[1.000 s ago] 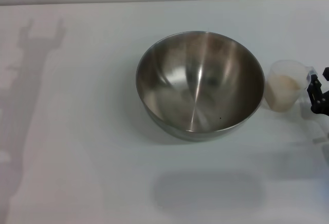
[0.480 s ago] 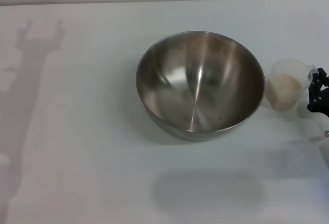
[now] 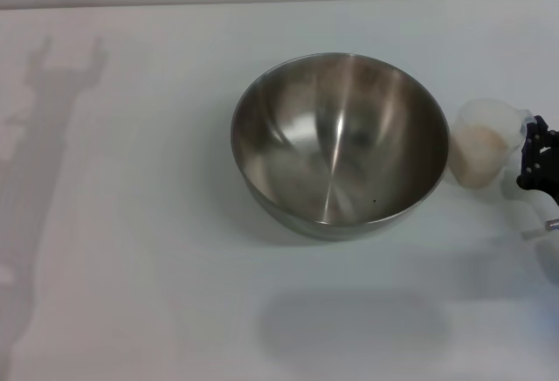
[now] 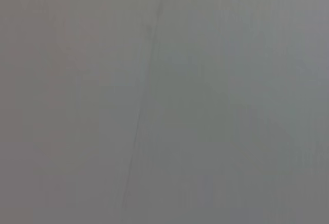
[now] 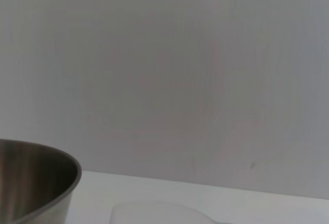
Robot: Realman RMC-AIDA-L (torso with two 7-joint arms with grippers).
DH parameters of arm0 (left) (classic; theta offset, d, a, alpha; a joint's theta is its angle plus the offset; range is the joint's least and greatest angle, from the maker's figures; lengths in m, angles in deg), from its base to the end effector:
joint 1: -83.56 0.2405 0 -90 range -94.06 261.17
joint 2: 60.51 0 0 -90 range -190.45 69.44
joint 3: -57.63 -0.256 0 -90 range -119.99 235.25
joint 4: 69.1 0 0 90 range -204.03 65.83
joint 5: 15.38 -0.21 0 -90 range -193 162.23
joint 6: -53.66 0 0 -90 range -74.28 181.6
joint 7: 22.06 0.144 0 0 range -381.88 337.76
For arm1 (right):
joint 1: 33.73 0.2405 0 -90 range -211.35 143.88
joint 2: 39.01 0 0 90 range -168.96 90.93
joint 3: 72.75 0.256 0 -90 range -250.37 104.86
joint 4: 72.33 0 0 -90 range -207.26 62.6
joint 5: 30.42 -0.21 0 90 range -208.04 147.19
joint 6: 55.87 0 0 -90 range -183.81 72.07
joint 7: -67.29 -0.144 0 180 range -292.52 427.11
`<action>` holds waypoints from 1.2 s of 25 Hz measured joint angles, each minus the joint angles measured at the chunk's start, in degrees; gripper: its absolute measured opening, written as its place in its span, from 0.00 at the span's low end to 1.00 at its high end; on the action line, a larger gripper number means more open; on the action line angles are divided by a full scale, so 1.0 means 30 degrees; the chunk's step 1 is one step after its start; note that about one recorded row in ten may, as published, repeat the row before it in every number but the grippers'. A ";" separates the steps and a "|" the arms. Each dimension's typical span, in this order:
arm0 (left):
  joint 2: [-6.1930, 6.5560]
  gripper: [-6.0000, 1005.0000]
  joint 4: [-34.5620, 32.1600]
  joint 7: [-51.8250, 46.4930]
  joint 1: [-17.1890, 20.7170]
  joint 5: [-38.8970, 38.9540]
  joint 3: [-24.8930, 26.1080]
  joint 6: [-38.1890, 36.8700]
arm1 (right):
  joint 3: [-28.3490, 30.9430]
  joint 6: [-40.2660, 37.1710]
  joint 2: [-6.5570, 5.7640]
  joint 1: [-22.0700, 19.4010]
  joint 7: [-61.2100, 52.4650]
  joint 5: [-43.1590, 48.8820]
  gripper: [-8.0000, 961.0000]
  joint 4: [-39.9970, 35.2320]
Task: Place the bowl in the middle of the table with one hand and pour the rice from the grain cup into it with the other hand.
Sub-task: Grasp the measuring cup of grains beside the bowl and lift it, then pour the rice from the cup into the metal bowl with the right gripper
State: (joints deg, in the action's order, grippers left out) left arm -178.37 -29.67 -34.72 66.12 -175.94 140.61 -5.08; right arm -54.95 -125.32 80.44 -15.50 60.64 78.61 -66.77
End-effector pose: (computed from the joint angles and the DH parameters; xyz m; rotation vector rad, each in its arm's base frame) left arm -0.2607 0.3685 0.0593 -1.3875 -0.4175 -1.0265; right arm 0.3656 0.2704 -0.0340 -1.7157 0.5635 0.5375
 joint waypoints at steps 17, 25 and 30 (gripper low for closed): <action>0.0000 0.79 0.0044 -0.0001 0.0083 -0.0009 -0.0035 -0.0023 | 0.2142 -0.4366 0.0024 -0.0534 0.1522 -0.0128 0.02 0.0386; 0.0001 0.79 0.0069 -0.0001 0.0104 -0.0008 -0.0035 -0.0022 | 0.2608 -0.6760 -0.0080 0.1093 0.4275 -0.0139 0.02 0.0509; 0.0001 0.79 0.0250 -0.0001 0.0171 -0.0007 -0.0034 -0.0021 | 0.2446 -0.7016 -0.0080 0.2609 0.8161 -0.0046 0.02 0.0608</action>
State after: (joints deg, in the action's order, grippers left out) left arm -178.36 -28.92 -34.72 66.64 -175.96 140.51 -5.14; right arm -47.61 -146.36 80.20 -7.67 85.12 78.47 -64.95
